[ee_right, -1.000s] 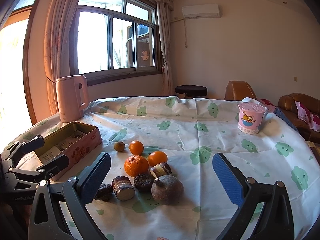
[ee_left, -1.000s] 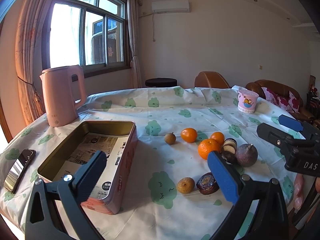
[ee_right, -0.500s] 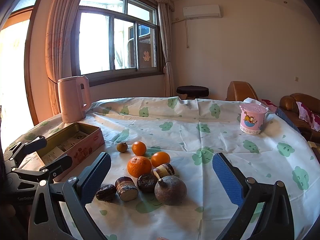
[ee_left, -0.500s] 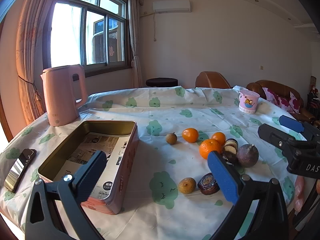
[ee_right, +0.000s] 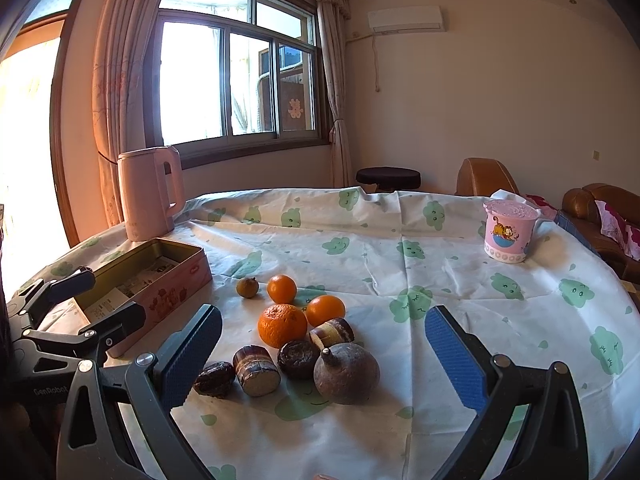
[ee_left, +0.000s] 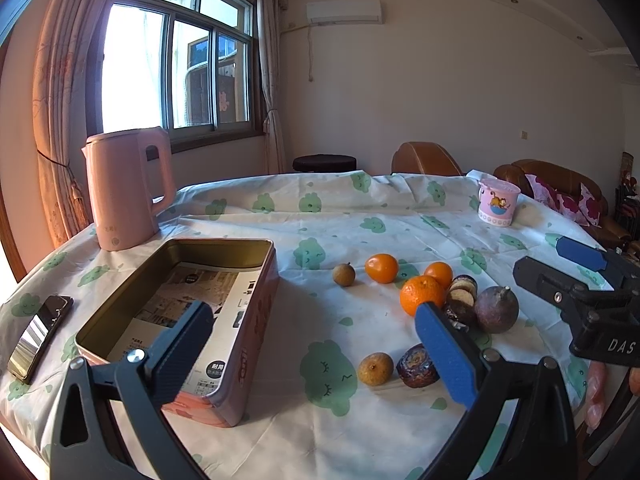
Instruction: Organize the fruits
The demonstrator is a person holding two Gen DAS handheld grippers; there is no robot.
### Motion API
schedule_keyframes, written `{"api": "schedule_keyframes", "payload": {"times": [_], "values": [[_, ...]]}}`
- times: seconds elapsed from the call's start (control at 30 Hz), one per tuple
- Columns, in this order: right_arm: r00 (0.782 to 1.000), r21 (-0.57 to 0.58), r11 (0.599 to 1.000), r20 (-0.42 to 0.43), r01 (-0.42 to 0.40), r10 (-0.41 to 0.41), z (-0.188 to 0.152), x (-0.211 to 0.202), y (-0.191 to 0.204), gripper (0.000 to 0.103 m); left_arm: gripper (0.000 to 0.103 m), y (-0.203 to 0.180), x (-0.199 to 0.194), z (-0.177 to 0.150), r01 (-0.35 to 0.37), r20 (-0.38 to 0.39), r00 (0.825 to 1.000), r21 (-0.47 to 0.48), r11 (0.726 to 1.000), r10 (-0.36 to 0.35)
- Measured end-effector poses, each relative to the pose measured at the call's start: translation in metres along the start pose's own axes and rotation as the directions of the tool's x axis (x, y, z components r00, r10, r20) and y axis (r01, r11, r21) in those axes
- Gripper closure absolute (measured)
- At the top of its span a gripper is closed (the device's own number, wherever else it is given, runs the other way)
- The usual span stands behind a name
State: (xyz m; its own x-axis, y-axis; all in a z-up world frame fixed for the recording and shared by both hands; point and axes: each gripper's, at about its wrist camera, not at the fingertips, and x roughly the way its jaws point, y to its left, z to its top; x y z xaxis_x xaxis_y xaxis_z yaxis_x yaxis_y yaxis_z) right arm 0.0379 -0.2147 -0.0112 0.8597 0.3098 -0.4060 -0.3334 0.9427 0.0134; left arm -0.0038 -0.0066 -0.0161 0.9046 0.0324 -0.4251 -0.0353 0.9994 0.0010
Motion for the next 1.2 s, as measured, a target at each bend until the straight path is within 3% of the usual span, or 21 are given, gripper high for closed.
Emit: {"api": "schedule_keyframes", "payload": {"times": [0.73,1.07,1.1,1.2], "values": [[1.0,0.015,1.0,-0.022,0.021,-0.021,-0.009,0.008,-0.008,0.001,0.0,-0.004,0.007,-0.011,0.004,-0.027,1.0,0.015,1.0,-0.004],[0.995,-0.008,0.999,-0.086,0.046,-0.046,-0.019,0.027,-0.015,0.002,0.002,-0.019,0.022,-0.019,0.065,-0.099,0.993,0.051,0.997,-0.06],[0.994,-0.019,0.999,-0.098,0.046,-0.048,-0.019,0.029,-0.013,0.004,0.006,-0.02,0.024,-0.019,0.071,-0.104,0.992,0.053,0.996,-0.065],[0.988,-0.018,0.999,-0.153,0.029,-0.031,-0.022,0.037,-0.014,0.029,0.015,-0.02,0.027,-0.02,0.088,-0.124,0.989,0.053,0.995,-0.08]]}}
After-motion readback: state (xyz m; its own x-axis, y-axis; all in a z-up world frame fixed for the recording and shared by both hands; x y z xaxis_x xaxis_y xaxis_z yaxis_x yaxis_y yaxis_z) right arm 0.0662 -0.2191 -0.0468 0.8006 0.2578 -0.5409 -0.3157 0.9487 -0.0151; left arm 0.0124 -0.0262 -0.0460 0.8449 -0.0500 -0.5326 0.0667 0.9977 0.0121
